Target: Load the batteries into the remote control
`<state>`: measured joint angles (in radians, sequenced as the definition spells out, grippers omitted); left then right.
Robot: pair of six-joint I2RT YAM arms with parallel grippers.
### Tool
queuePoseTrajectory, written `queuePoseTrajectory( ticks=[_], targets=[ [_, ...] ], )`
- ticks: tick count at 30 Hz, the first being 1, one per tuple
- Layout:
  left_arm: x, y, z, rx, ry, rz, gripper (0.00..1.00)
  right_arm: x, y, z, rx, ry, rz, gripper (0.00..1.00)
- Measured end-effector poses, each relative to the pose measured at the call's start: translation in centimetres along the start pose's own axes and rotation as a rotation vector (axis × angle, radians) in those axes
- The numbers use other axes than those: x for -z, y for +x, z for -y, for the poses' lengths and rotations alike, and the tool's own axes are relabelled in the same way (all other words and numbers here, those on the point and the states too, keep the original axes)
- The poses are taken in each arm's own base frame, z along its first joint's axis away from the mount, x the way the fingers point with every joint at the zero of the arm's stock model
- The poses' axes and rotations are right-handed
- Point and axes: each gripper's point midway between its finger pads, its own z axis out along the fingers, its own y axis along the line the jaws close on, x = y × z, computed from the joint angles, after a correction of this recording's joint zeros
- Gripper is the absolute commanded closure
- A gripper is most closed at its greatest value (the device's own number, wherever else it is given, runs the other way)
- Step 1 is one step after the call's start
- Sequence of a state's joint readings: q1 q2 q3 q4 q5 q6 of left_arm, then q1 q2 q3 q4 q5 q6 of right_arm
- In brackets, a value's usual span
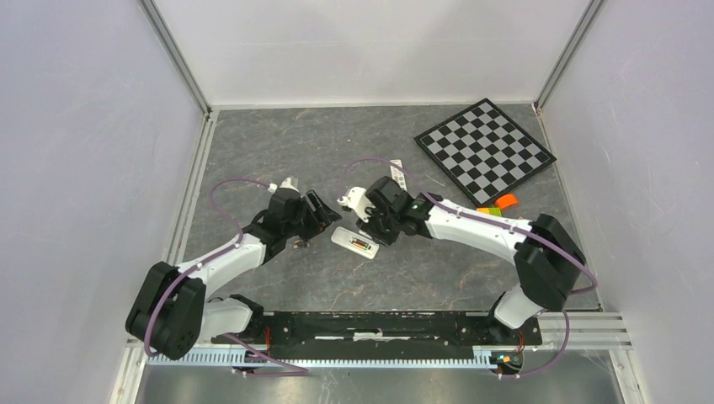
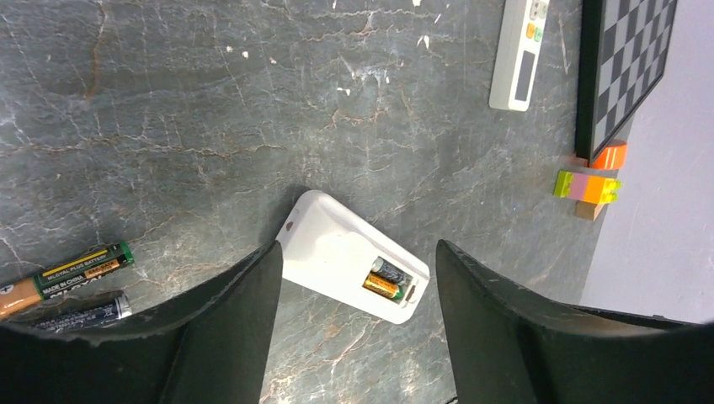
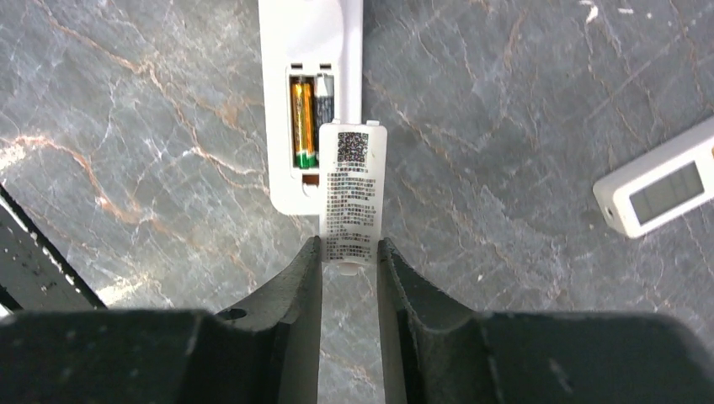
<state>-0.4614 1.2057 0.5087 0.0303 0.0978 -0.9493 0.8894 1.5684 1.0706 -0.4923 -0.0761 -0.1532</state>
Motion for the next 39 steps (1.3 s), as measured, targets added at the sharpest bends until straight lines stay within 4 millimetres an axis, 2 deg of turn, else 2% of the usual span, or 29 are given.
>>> queuePoseTrajectory(
  ticks=[4,11,19,39],
  targets=[
    [-0.5,0.6,-0.5,-0.003,-0.002,-0.039,0.36,-1.3,-1.0,-0.5,0.016,-0.016,-0.027,0.75],
    [-0.7,1.2,-1.2,-0.003,-0.007,-0.070,0.39,-2.8,-1.1,-1.1,0.020,-0.038,-0.083,0.75],
    [-0.8,1.7,-1.8,0.001,-0.014,-0.080,0.39,-3.8,-0.2,-1.6,0.013,-0.062,-0.126,0.75],
    [-0.8,1.7,-1.8,0.000,-0.002,-0.082,0.36,-5.1,0.1,-1.9,0.001,-0.081,-0.174,0.71]
  ],
)
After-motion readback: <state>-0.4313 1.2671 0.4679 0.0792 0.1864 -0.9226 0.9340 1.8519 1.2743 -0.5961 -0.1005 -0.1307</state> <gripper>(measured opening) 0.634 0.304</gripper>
